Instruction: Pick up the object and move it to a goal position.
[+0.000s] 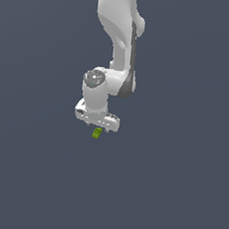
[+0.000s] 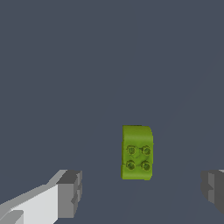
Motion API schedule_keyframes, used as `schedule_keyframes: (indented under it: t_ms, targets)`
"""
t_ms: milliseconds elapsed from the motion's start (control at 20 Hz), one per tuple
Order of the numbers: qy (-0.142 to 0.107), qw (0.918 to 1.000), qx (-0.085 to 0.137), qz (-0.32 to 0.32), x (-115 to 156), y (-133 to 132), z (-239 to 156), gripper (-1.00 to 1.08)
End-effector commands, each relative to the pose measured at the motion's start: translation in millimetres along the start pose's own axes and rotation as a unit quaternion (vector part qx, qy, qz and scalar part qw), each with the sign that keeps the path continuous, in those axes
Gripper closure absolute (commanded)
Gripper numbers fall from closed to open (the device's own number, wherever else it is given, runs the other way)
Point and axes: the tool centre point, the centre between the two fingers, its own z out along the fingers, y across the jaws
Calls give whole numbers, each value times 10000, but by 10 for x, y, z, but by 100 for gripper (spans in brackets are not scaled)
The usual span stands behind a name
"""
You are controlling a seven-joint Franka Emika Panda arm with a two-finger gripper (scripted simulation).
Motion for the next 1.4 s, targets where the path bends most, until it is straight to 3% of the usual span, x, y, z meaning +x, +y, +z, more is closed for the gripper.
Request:
schedule_keyframes:
  t_ms: [0,400,1150,1200,1350]
  targets:
    - [22,9999,-6,98,-13,49,62,-92]
    - [21,9999,-10,133,-22,70,119,-92]
    - [30,9999,-10,152,-22,80,597,-92]
    - [30,9999,-10,152,-22,80,597,108]
    - [30,9999,-10,152,-22,80,597,108]
